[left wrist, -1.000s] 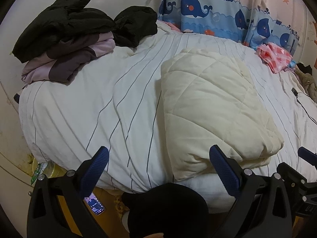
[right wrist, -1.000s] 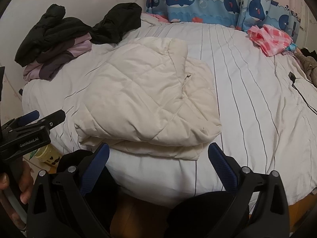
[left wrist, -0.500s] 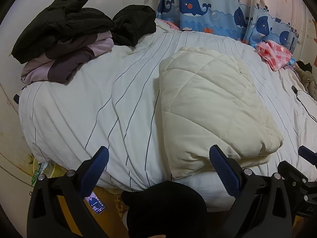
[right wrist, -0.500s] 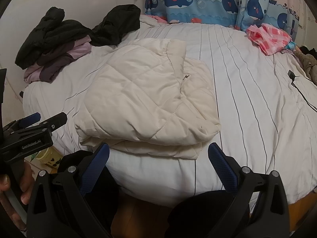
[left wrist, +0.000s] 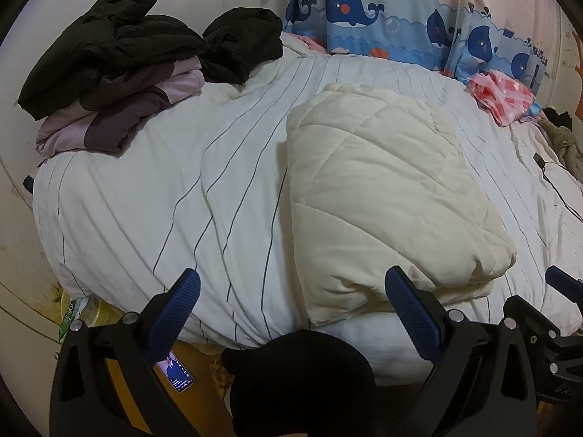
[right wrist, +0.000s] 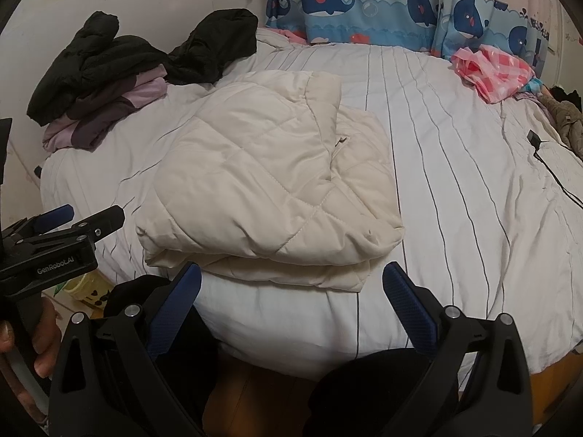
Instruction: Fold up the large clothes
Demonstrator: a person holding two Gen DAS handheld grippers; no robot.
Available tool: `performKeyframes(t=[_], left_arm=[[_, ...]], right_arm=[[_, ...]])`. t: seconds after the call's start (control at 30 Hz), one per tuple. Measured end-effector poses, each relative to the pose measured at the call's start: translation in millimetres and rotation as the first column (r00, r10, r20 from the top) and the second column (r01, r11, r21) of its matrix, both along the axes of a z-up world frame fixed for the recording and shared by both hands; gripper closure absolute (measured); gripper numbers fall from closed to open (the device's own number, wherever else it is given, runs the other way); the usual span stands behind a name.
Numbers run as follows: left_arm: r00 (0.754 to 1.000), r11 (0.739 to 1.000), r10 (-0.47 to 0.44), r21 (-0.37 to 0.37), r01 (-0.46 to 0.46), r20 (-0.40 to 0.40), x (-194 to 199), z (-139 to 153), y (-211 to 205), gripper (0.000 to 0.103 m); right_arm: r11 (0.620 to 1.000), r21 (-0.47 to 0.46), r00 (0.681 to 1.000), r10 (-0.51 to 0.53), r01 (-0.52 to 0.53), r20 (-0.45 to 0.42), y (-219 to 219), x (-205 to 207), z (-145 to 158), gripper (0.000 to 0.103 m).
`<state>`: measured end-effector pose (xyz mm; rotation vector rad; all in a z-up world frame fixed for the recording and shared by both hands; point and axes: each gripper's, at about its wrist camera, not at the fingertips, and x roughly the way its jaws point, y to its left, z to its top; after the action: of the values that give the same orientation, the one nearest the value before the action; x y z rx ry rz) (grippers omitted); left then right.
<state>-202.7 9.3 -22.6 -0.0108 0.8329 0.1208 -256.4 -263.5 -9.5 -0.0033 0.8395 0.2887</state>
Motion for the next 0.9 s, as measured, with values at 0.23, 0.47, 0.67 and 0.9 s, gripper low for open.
performKeyframes(t=[0.23,0.47,0.67,0.9], left_arm=[[1.000,1.000,-0.004,0.008,0.004,0.001,-2.3,0.8,-2.9,0.006],[1.000,1.000,-0.006,0.007,0.006,0.006,-2.5,3.0,-5.3,0.006],[1.000,1.000,-0.003,0.010,0.003,0.009,-2.4,4.5,-4.4,0.006],[1.000,1.000,0.004,0.023,-0.005,0.018,-4.5,7.3,-5.9,0.006]], right_arm=[[1.000,-0.003,1.000,-0.003,0.003,0.002,-0.3,-1.4,0.3,0.007],[1.000,-0.001,1.000,-0.007,0.007,0.002,1.1,-2.6,0.5,0.007],[1.000,-0.002,1.000,-0.005,0.005,0.004,3.1,-3.3,0.7,0.007],[1.000,-0.002,1.000,-0.002,0.002,0.003,5.2,-3.8,0.8,0.007]])
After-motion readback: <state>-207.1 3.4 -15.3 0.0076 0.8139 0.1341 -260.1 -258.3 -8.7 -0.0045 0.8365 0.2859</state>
